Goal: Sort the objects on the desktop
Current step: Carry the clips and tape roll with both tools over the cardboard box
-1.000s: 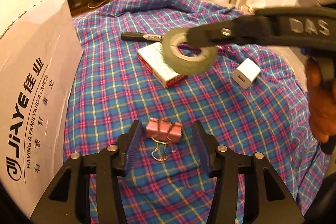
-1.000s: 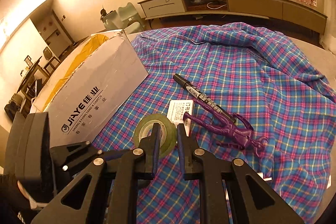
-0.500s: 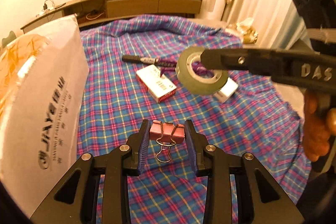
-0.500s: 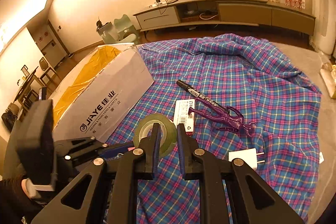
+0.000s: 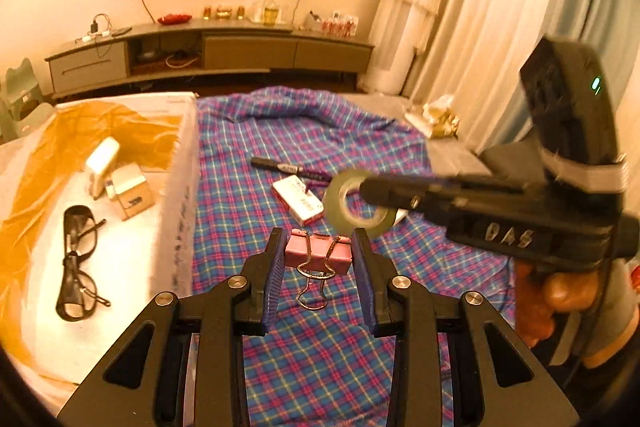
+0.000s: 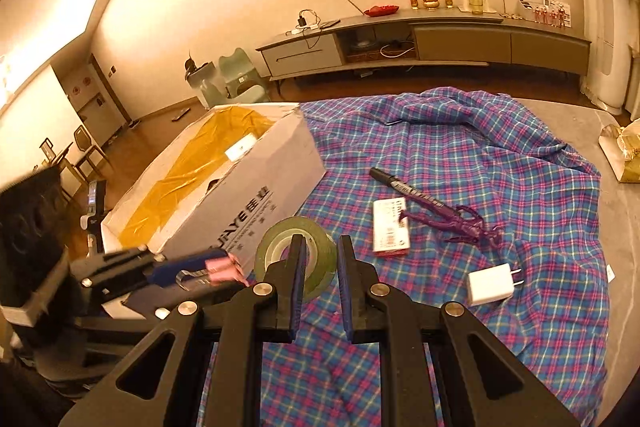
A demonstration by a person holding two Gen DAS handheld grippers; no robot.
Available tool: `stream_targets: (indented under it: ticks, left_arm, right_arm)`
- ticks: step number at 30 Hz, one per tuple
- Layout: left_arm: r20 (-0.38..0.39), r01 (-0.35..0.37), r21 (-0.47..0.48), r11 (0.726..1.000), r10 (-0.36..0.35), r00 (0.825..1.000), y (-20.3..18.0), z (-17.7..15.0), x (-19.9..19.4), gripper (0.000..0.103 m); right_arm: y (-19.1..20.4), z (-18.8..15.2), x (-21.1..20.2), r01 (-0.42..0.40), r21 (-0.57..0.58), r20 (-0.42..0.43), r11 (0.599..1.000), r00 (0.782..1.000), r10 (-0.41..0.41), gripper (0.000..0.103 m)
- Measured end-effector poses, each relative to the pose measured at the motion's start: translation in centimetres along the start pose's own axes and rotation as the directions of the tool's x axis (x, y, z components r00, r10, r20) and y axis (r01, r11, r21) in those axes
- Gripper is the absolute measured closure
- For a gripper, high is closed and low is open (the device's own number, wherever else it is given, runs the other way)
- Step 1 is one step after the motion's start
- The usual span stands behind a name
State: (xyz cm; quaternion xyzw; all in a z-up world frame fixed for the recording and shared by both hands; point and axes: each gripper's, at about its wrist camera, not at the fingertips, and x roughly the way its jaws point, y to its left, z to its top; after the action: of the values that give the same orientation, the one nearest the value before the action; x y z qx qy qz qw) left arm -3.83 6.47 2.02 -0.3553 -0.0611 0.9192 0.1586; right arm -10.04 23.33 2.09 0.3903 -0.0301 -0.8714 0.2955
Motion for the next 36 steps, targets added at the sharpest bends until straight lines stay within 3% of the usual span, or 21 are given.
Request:
stream_targets:
  ticks: [20, 36]
  left_arm:
    - [0.145, 0.014, -0.146, 0.989, 0.008, 0.989, 8.4, -0.5, -7.8, 0.069]
    - [0.155, 0.043, -0.297, 0.954, 0.003, 0.988, 14.8, -0.8, -9.8, 0.069]
  right_arm:
    - [11.2, 2.1, 0.4, 0.000, -0.152, -0.026, 0.988, 1.000, -0.004, 0.086]
    - [18.0, 4.5, 4.5, 0.018, -0.273, -0.066, 0.962, 0.997, -0.038, 0.086]
